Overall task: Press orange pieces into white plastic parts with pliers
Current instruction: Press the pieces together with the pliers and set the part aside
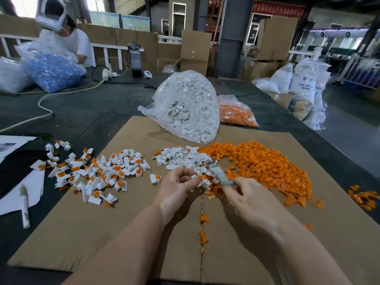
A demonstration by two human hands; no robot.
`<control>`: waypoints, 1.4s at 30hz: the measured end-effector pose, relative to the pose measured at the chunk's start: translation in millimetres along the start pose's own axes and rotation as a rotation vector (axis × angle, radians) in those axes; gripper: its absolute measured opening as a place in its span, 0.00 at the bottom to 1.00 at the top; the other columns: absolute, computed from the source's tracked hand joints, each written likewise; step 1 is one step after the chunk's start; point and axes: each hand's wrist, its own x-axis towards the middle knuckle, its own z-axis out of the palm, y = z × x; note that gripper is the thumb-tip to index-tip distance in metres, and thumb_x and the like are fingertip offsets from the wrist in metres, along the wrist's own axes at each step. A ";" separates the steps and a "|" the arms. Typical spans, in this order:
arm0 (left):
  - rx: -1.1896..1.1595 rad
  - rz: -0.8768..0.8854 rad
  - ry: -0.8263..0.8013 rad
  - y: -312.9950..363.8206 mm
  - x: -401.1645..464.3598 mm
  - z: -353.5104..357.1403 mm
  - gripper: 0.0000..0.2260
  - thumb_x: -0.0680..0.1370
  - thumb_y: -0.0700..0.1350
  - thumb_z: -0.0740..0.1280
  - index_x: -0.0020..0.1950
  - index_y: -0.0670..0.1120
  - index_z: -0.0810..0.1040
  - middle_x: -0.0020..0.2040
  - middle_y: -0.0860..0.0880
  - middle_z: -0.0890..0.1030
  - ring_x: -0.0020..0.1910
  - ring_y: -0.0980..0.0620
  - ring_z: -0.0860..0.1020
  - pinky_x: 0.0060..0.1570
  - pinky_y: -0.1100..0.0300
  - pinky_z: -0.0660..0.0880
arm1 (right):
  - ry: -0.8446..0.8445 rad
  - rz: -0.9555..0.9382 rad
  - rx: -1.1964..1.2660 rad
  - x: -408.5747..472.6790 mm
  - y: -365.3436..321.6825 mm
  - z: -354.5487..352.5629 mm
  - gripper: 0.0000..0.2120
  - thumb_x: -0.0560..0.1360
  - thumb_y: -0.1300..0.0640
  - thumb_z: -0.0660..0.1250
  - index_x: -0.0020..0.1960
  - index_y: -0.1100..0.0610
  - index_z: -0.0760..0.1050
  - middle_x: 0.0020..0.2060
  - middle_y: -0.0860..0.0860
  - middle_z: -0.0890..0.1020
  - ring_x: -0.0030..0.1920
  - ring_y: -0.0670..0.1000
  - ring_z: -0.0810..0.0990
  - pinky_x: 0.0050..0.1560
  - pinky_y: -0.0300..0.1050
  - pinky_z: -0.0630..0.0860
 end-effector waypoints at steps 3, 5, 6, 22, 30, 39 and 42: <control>-0.079 -0.045 0.023 2.0 0.6 -1.2 0.03 0.74 0.37 0.69 0.45 0.42 0.78 0.36 0.44 0.77 0.38 0.47 0.75 0.45 0.52 0.73 | -0.145 -0.021 0.116 0.0 -13.1 -1.0 0.15 0.81 0.48 0.54 0.41 0.56 0.68 0.35 0.50 0.68 0.33 0.49 0.67 0.32 0.42 0.60; -0.118 -0.064 0.026 3.2 0.5 -3.1 0.03 0.74 0.36 0.69 0.45 0.42 0.78 0.36 0.45 0.78 0.34 0.52 0.77 0.39 0.58 0.77 | -0.202 -0.011 0.154 0.6 -16.7 -5.2 0.16 0.81 0.49 0.54 0.39 0.57 0.67 0.32 0.50 0.66 0.30 0.48 0.64 0.30 0.42 0.58; -0.130 -0.065 0.025 4.4 0.0 -3.6 0.03 0.74 0.36 0.68 0.46 0.42 0.78 0.35 0.46 0.78 0.32 0.55 0.78 0.34 0.62 0.76 | -0.232 -0.013 0.157 0.8 -17.6 -7.5 0.16 0.81 0.50 0.54 0.38 0.56 0.67 0.31 0.50 0.66 0.29 0.47 0.63 0.29 0.42 0.58; -0.061 -0.139 0.116 14.2 -0.6 4.3 0.03 0.74 0.36 0.69 0.46 0.41 0.79 0.50 0.32 0.80 0.52 0.35 0.79 0.56 0.41 0.75 | -0.275 0.023 0.093 0.3 -20.7 -3.2 0.14 0.81 0.47 0.52 0.39 0.50 0.62 0.36 0.48 0.67 0.33 0.46 0.65 0.32 0.41 0.61; -0.022 -0.147 0.093 13.5 -1.4 4.3 0.01 0.75 0.37 0.69 0.46 0.42 0.79 0.48 0.36 0.81 0.48 0.40 0.80 0.50 0.48 0.78 | -0.241 0.045 0.079 1.0 -19.8 7.5 0.11 0.81 0.46 0.53 0.40 0.47 0.61 0.38 0.46 0.71 0.35 0.45 0.69 0.33 0.40 0.64; -0.069 -0.153 0.084 11.2 -1.4 2.4 0.03 0.75 0.36 0.68 0.48 0.41 0.78 0.47 0.38 0.81 0.45 0.44 0.81 0.42 0.56 0.79 | -0.261 0.023 0.132 -0.6 -16.1 3.0 0.13 0.79 0.43 0.55 0.40 0.48 0.63 0.37 0.47 0.70 0.34 0.45 0.68 0.33 0.40 0.62; -0.071 -0.155 0.084 11.5 -1.6 2.3 0.02 0.75 0.37 0.68 0.47 0.41 0.78 0.44 0.39 0.82 0.42 0.47 0.81 0.41 0.56 0.79 | -0.234 0.013 0.106 -1.0 -18.4 6.7 0.10 0.79 0.44 0.57 0.44 0.48 0.64 0.38 0.46 0.72 0.36 0.45 0.69 0.33 0.40 0.64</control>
